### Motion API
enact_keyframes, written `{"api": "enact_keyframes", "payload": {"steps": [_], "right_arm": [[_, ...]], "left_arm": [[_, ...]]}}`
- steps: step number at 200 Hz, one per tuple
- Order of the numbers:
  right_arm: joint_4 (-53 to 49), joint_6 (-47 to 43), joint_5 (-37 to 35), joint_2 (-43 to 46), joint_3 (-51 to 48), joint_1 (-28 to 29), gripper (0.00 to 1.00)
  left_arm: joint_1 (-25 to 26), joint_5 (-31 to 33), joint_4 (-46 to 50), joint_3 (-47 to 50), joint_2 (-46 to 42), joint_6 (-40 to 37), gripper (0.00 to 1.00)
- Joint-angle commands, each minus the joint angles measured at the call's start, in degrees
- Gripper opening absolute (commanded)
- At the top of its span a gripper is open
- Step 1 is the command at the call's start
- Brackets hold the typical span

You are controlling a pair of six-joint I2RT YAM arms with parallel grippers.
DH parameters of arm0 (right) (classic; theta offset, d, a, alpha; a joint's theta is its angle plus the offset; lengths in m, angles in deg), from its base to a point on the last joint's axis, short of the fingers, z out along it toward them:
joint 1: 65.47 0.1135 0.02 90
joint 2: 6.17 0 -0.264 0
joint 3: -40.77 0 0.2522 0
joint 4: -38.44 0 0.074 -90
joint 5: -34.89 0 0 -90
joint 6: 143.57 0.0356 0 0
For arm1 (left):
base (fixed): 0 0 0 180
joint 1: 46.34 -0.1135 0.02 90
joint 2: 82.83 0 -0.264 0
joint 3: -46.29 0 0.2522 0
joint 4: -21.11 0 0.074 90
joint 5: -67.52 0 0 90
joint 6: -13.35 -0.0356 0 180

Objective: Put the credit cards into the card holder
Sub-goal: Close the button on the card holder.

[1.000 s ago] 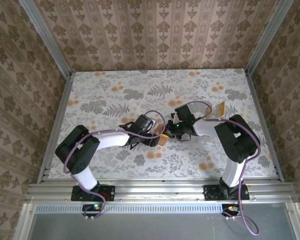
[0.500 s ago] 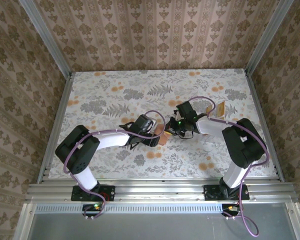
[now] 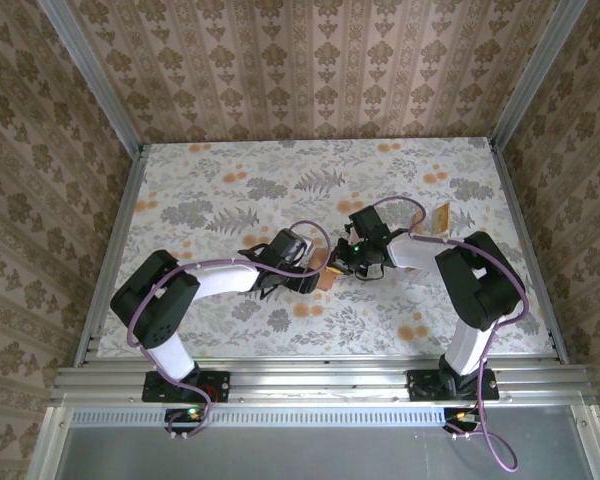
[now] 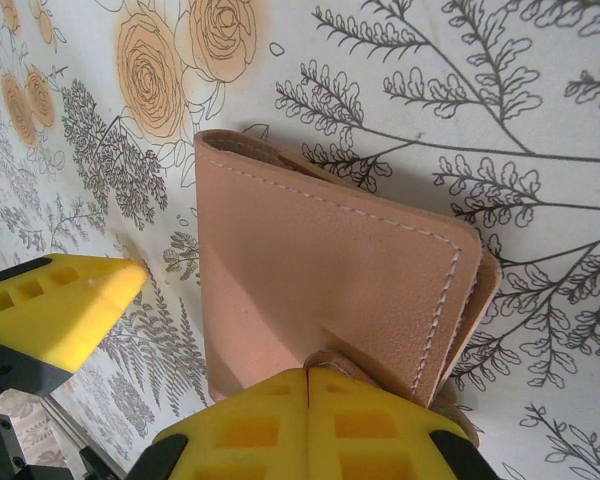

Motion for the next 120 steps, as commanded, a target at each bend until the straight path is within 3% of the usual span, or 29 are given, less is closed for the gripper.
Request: {"api": "enact_keyframes", "payload": {"steps": [1, 120], "right_arm": [[-0.3, 0.3, 0.0, -1.2, 1.4, 0.7, 0.0], [-1.1, -0.1, -0.9, 3.1, 2.0, 1.1, 0.0]], "left_arm": [[0.6, 0.5, 3.8, 0.1, 1.4, -0.3, 0.85], [0.7, 0.4, 3.7, 0.3, 1.3, -0.2, 0.85]]}}
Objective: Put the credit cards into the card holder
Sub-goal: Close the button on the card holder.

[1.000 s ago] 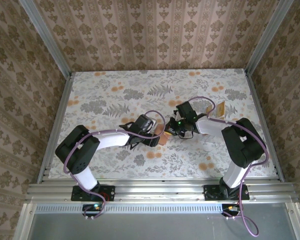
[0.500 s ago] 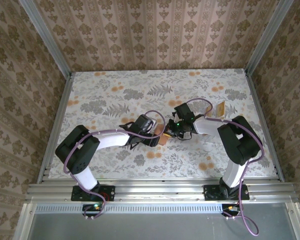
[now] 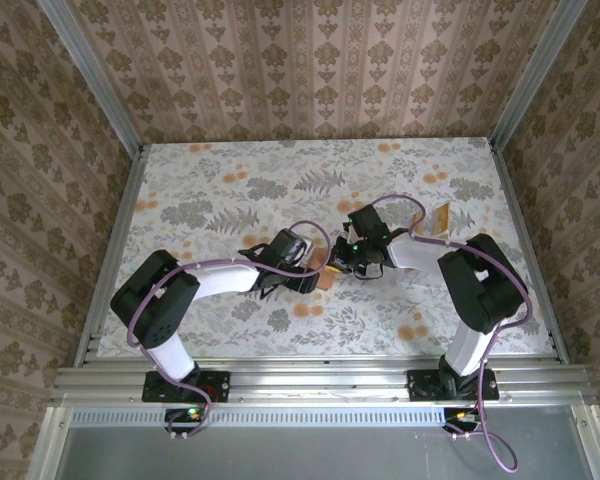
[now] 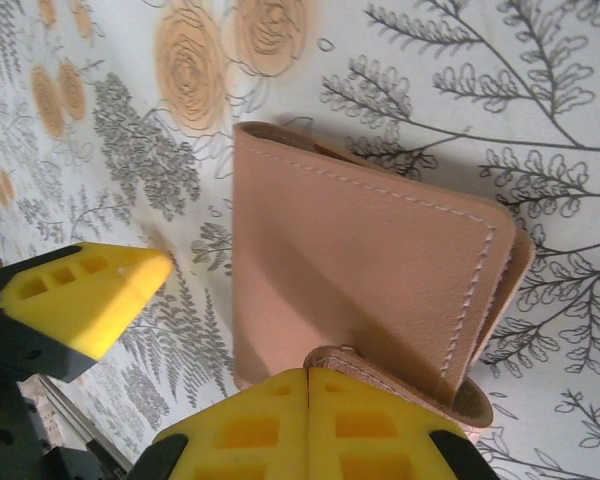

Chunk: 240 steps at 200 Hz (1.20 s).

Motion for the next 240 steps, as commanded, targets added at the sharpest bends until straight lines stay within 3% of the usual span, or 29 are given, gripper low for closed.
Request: {"api": "enact_keyframes", "payload": {"steps": [1, 152, 240], "right_arm": [[-1.0, -0.1, -0.8, 1.5, 1.7, 0.4, 0.0], [2.1, 0.1, -1.3, -3.8, -1.0, -0.5, 0.0], [6.4, 1.2, -2.6, -3.5, -8.9, -1.8, 0.0]], "left_arm": [[0.7, 0.4, 3.7, 0.2, 1.3, -0.2, 0.85], [0.7, 0.7, 3.9, 0.2, 1.2, -0.3, 0.85], [0.6, 0.9, 4.3, 0.3, 0.9, -0.4, 0.85]]}}
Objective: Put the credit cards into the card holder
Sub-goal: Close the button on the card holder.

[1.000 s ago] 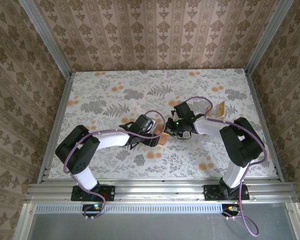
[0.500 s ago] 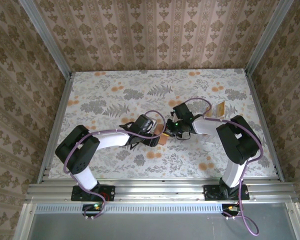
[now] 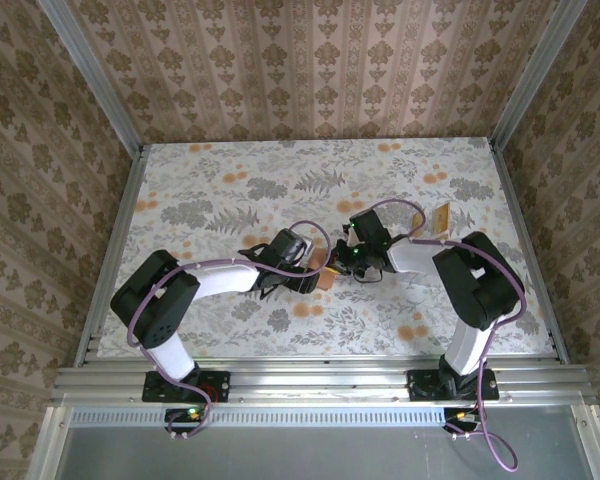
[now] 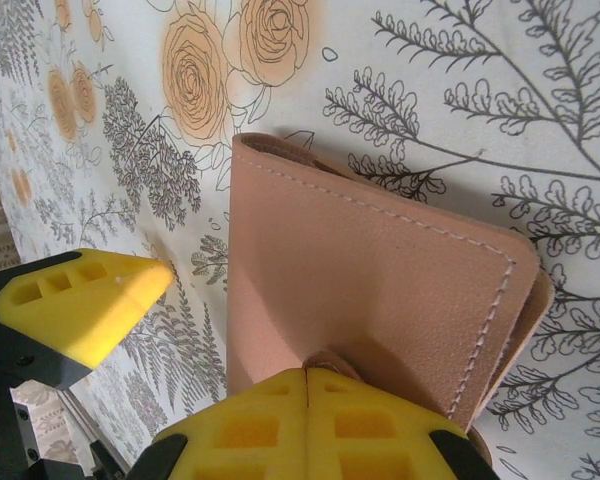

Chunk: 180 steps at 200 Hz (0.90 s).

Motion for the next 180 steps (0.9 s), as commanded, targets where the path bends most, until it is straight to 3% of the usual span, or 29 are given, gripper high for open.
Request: {"api": "enact_keyframes", "payload": {"steps": [1, 60, 130, 180], "right_arm": [[-3.2, 0.9, -3.9, -1.7, -4.4, -0.8, 0.0], [-2.1, 1.5, -5.2, -1.9, -8.1, -1.9, 0.0], [-12.2, -1.8, -9.2, -1.8, -5.9, -1.9, 0.0], [-13.3, -1.9, -11.1, -6.8, -5.4, -1.9, 0.0]], "left_arm": [[0.6, 0.9, 4.3, 0.3, 0.9, -0.4, 0.85], [0.7, 1.1, 5.0, -0.1, 0.9, -0.6, 0.84], [0.6, 1.0, 5.0, -0.5, 1.0, -0.6, 0.85], [0.5, 0.5, 4.7, -0.7, 1.2, -0.6, 0.85]]}}
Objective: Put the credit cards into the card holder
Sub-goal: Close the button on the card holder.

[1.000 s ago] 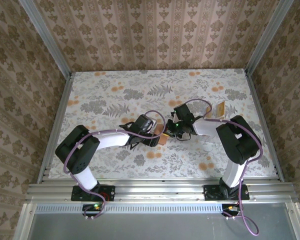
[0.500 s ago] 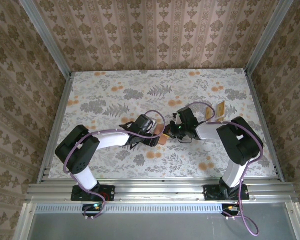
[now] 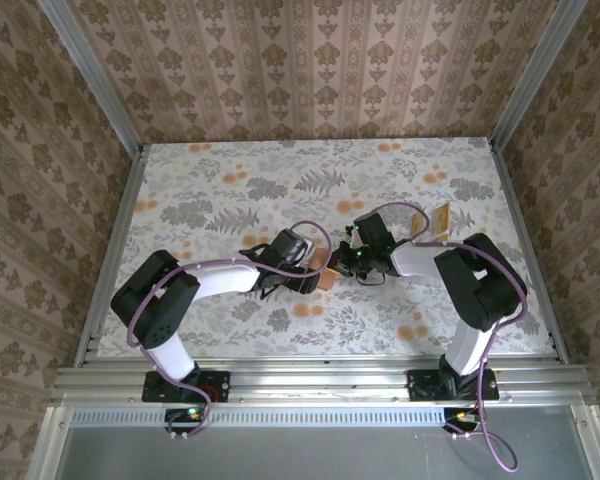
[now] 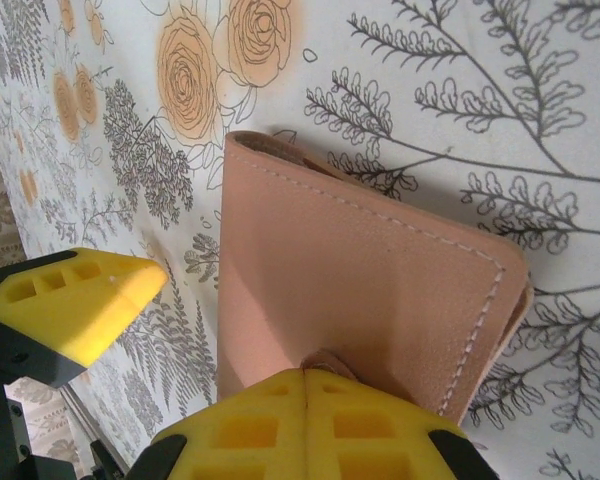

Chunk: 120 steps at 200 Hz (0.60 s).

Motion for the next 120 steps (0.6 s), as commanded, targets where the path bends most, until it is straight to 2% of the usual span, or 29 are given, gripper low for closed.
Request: {"api": "enact_keyframes", "payload": {"steps": [1, 33, 76, 120], "right_arm": [[-14.7, -1.2, -11.4, -7.1, -3.5, -1.0, 0.0], [-13.2, -0.4, -10.0, -9.7, -4.1, -1.0, 0.0], [-15.3, -1.6, -6.9, -4.9, -1.0, -1.0, 0.0], [-19.8, -3.5, -2.5, -3.1, 12.8, -1.0, 0.33]], "left_arm": [[0.2, 0.2, 4.3, -0.4, 1.2, -0.6, 0.85], [0.2, -0.4, 4.3, -0.4, 0.9, -0.4, 0.85], [0.2, -1.5, 2.6, 1.4, 0.0, 2.2, 0.85], [-0.5, -1.0, 1.4, 2.1, -1.6, 4.2, 0.86]]}}
